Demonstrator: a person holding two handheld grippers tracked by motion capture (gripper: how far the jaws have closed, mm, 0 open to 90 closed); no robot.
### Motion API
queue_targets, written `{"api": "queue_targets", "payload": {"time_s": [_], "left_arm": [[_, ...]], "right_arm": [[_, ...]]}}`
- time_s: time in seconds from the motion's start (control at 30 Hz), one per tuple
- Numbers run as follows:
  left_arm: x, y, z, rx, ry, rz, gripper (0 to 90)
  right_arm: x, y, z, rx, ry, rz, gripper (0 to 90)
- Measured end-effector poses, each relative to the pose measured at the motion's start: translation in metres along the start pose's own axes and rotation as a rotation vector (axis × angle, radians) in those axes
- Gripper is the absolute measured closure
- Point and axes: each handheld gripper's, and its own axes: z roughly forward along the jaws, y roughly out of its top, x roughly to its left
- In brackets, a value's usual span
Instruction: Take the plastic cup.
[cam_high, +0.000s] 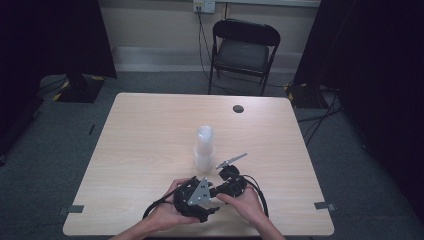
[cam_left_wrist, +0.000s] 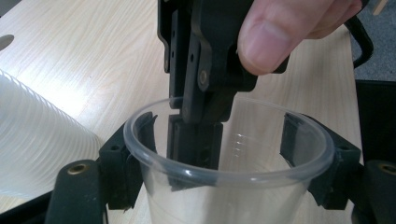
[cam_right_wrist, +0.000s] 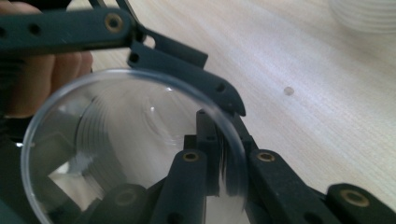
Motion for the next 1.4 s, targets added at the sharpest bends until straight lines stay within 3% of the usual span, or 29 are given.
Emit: {"api": "queue_targets", "payload": {"time_s": [0.23,0.4,0.43,0.47,0.7,1.2,1.4], "left_arm": [[-0.002,0.002,-0.001,0.002,0.007,0.021,27.8],[-0.001,0.001,-0.001,-0.005,0.017,0.008,28.2],[-0.002,0.000,0.000,-0.019,0.024,-0.010,28.2],[0.001,0.000,-0.001,-0.005,0.021,0.003,28.2],[0.004,-0.003,-0.001,-0.036,0.035,-0.053,28.2],[0.012,-0.009,-0.006,-0.087,0.047,-0.129,28.9],[0.019,-0.016,-0.011,-0.092,0.071,-0.171,28.9]], "right_arm": [[0.000,0.001,-0.003,-0.007,0.014,0.007,86.6],[0.000,0.000,-0.004,-0.016,0.016,0.009,83.3],[-0.001,0.000,-0.004,-0.019,0.017,0.004,82.6],[-0.001,0.000,-0.004,-0.024,0.016,0.003,81.5],[-0.002,0.000,-0.009,-0.056,0.019,0.000,77.5],[0.000,0.001,-0.013,-0.160,0.015,-0.048,74.0],[-0.002,0.000,-0.020,-0.190,0.013,-0.029,72.6]]}}
